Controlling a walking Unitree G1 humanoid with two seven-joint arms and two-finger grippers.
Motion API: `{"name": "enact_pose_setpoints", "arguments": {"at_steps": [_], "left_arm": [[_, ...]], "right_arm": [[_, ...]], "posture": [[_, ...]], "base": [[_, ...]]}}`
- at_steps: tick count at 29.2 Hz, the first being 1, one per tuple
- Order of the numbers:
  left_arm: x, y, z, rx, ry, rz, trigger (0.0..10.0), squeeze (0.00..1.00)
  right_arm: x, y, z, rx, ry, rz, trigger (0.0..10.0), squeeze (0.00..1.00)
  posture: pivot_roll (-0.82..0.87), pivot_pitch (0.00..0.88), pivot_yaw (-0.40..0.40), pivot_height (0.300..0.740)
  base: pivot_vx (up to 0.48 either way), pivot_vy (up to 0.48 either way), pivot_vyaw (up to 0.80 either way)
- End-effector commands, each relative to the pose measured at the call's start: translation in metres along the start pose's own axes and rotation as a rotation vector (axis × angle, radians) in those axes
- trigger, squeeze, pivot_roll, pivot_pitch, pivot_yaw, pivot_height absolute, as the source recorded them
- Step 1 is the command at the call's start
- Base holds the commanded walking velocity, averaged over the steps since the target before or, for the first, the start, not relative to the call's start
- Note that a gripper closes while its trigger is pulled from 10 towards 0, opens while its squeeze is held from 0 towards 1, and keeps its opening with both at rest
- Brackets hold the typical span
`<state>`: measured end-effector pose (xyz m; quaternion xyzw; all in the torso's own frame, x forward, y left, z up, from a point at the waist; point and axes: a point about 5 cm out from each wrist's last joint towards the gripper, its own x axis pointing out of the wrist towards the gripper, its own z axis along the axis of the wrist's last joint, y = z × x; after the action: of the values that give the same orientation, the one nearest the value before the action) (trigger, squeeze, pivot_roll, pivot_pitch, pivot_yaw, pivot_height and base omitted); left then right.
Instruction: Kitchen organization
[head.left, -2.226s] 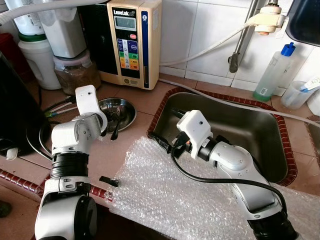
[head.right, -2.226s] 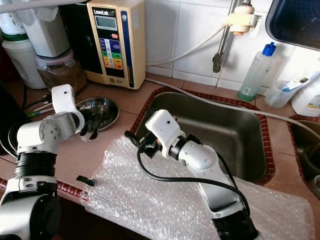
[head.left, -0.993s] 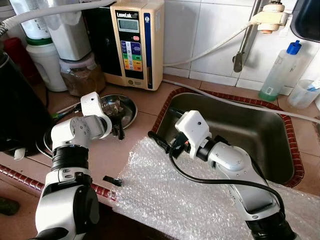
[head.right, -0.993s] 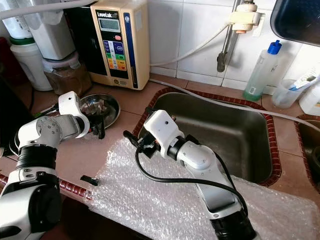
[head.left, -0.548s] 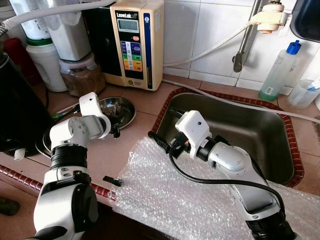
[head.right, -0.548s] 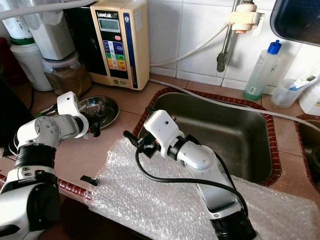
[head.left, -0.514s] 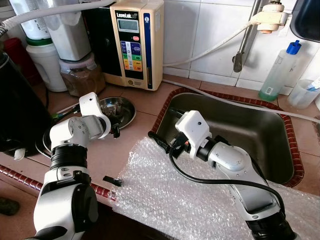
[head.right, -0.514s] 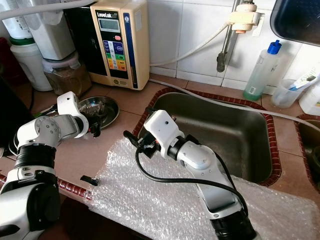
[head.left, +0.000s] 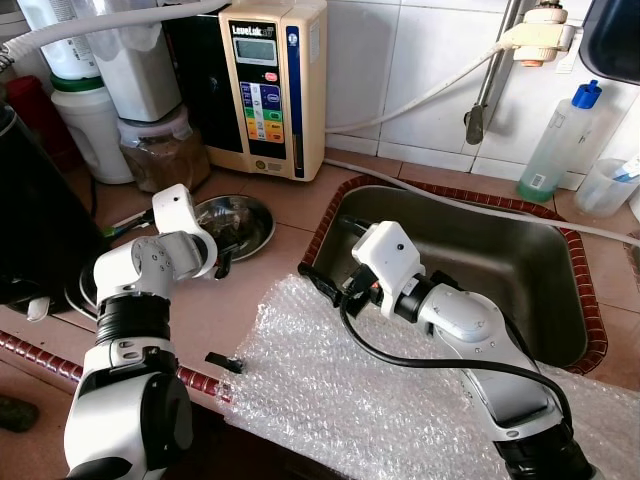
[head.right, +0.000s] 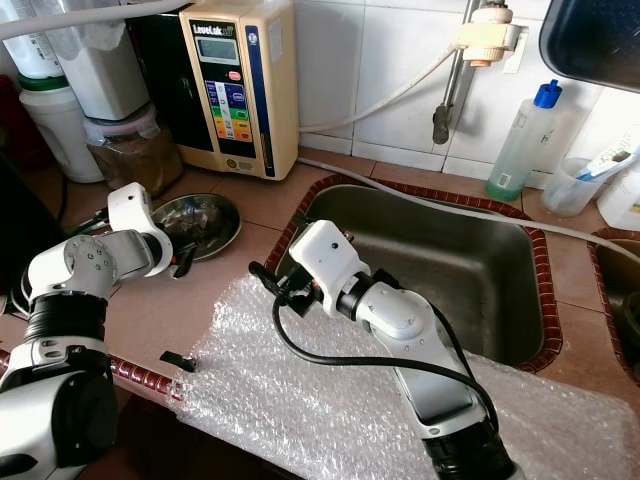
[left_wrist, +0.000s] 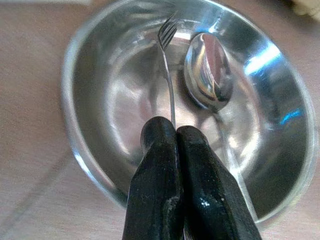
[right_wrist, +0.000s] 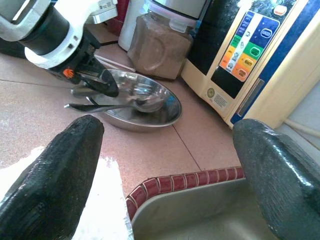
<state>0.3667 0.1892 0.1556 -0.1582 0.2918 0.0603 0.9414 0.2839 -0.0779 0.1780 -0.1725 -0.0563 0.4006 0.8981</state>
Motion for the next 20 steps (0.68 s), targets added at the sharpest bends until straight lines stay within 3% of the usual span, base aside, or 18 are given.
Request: {"name": "enact_pose_setpoints", "arguments": {"at_steps": [1,9,15,20], "left_arm": [[0.0,0.006,-0.005,0.042,-0.006,0.052,0.0,0.0],[-0.006,0.007,-0.013,0.121,-0.094,0.082,0.0,0.0],[-0.01,-0.003,-0.011,0.222,-0.18,0.068,0.0,0.0],[-0.012,-0.008,-0.015,0.225,-0.177,0.042,0.0,0.0]], "right_arm": [[0.001,-0.004,0.0,-0.006,0.001,-0.007,10.0,0.0],[0.001,-0.009,0.0,-0.007,0.0,-0.027,10.0,0.0],[0.001,-0.013,0.0,-0.01,-0.001,-0.049,10.0,0.0],[0.001,-0.015,0.0,-0.003,-0.004,-0.059,10.0,0.0]], "posture": [[0.05,0.0,0.046,0.74],[0.04,0.0,0.032,0.74],[0.04,0.0,0.029,0.74],[0.03,0.0,0.03,0.74]], "base": [[0.0,0.0,0.0],[0.0,0.0,0.0],[0.0,0.0,0.0],[0.0,0.0,0.0]]}}
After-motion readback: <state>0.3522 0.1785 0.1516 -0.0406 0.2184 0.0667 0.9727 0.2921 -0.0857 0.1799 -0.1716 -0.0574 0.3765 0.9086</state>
